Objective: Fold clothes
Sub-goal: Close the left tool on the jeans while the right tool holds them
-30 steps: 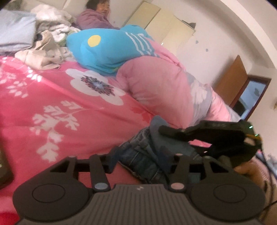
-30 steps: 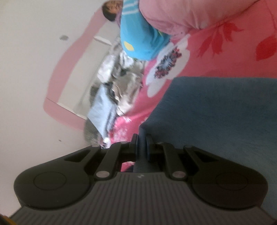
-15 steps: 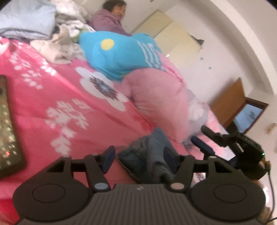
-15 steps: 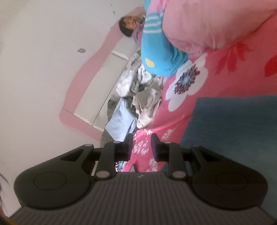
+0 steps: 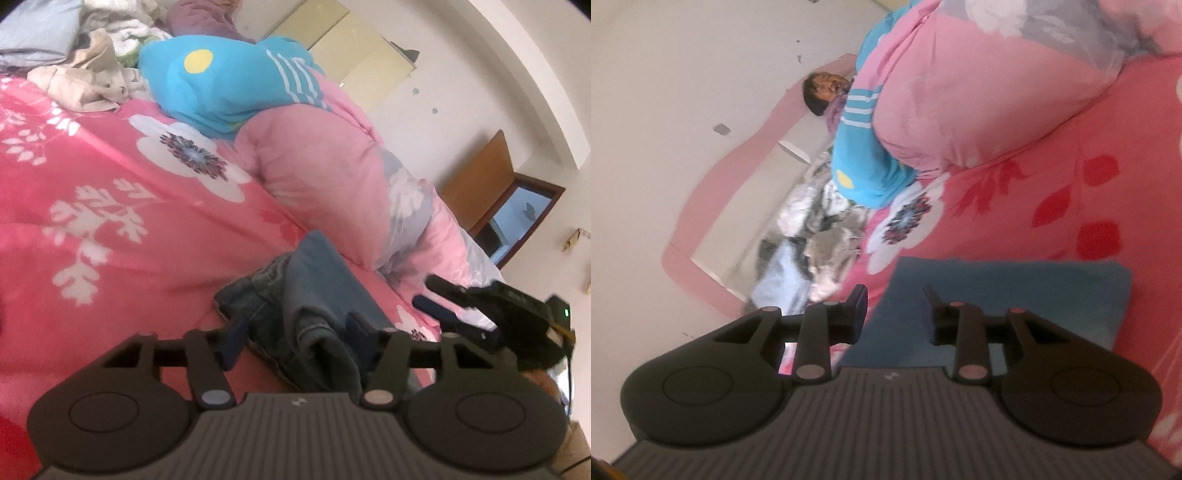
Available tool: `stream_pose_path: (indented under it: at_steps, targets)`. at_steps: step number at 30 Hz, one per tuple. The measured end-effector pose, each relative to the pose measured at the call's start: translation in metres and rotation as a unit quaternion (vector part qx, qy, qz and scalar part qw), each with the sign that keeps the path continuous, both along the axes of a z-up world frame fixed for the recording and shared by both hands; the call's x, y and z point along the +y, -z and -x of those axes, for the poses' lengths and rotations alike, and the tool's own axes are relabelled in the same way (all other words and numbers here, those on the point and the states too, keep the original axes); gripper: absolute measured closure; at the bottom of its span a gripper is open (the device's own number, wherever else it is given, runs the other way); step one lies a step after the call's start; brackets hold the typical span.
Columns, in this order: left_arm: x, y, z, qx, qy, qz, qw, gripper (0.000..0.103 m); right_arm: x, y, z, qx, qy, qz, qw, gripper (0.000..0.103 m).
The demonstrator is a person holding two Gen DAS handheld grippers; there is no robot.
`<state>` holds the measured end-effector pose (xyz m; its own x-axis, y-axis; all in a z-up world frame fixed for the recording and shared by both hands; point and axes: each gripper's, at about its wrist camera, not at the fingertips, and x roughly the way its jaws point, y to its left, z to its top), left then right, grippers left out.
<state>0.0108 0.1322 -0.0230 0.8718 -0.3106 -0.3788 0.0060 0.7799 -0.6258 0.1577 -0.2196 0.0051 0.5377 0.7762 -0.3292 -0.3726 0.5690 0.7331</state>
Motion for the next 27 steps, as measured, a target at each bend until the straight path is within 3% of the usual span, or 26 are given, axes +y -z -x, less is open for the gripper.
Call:
stream_pose_path:
  at_steps: [3, 5, 7, 9, 11, 14, 17, 19, 21, 22, 27]
  targets:
    - [-0.002, 0.001, -0.001, 0.004, 0.007, -0.008, 0.9999, 0.048, 0.007, -0.006, -0.017, -0.049, -0.005, 0.062, 0.997, 0.069]
    - [-0.003, 0.002, -0.003, 0.004, 0.016, -0.009, 0.9998, 0.048, 0.018, -0.01, -0.036, -0.074, -0.032, 0.1, 0.992, 0.052]
    - [-0.005, 0.004, -0.004, 0.002, 0.019, -0.008, 0.9998, 0.048, 0.03, -0.012, -0.059, -0.08, -0.068, 0.128, 0.986, 0.046]
    - [-0.005, 0.004, -0.006, -0.002, 0.019, -0.009, 0.9998, 0.054, 0.044, -0.009, -0.084, -0.064, -0.105, 0.138, 0.983, 0.043]
    - [-0.006, 0.003, -0.007, -0.007, 0.02, -0.01, 0.9997, 0.069, 0.06, -0.001, -0.112, -0.035, -0.155, 0.136, 0.978, 0.035]
    - [-0.01, 0.0, -0.007, -0.017, 0.021, -0.028, 0.9992, 0.081, 0.083, 0.015, -0.14, 0.004, -0.195, 0.136, 0.971, 0.034]
    - [-0.018, -0.006, -0.008, -0.034, 0.026, -0.055, 0.9975, 0.086, 0.099, 0.033, -0.156, 0.033, -0.237, 0.123, 0.963, 0.035]
    - [-0.023, -0.01, -0.009, -0.044, 0.03, -0.07, 0.9961, 0.087, 0.101, 0.039, -0.155, 0.037, -0.262, 0.096, 0.96, 0.038]
    - [-0.024, -0.013, -0.013, -0.051, 0.035, -0.07, 0.9956, 0.088, 0.099, 0.04, -0.15, 0.018, -0.273, 0.081, 0.958, 0.054]
    - [-0.024, -0.015, -0.016, -0.055, 0.038, -0.068, 0.9954, 0.088, 0.097, 0.04, -0.148, 0.011, -0.28, 0.071, 0.957, 0.081]
    - [-0.024, -0.026, -0.032, -0.074, 0.055, -0.076, 0.9928, 0.089, 0.085, 0.033, -0.137, -0.007, -0.267, 0.052, 0.962, 0.09]
